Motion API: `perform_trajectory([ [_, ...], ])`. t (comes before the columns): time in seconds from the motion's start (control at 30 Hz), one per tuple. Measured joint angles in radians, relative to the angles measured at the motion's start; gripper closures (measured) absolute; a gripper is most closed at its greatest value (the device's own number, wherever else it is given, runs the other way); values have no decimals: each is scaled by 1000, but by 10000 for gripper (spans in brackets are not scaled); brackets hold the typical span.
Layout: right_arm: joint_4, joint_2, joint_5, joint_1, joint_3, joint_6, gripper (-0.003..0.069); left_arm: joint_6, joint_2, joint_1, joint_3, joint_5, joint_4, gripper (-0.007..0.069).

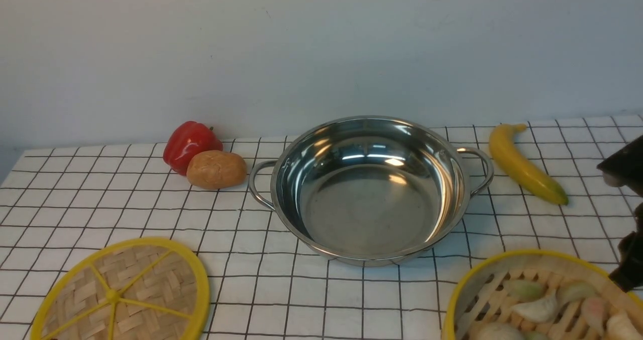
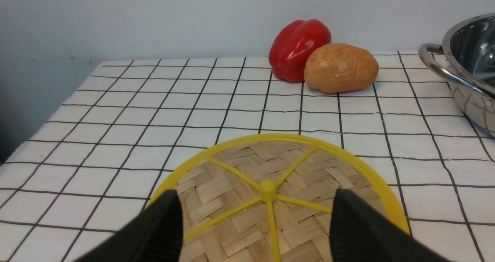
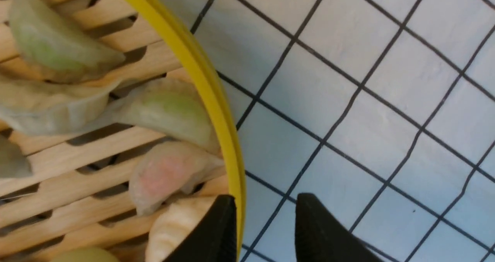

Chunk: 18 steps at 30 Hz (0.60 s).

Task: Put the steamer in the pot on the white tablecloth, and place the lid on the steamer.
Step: 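Reach for and grasp the rim of the bamboo steamer holding the buns with the right gripper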

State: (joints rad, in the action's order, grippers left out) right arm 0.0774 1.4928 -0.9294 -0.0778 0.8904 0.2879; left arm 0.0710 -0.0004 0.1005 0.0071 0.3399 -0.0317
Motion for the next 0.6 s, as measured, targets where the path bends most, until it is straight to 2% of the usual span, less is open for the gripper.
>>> perform_trajectory([
  [0.27,-87,11,8,0,5,58,419,0,0,0,0,0,0,151],
  [0.33,-133,11,9,0,18,117,419,0,0,0,0,0,0,151],
  [0.6,-172,15,32,-1,70,261,419,0,0,0,0,0,0,151],
])
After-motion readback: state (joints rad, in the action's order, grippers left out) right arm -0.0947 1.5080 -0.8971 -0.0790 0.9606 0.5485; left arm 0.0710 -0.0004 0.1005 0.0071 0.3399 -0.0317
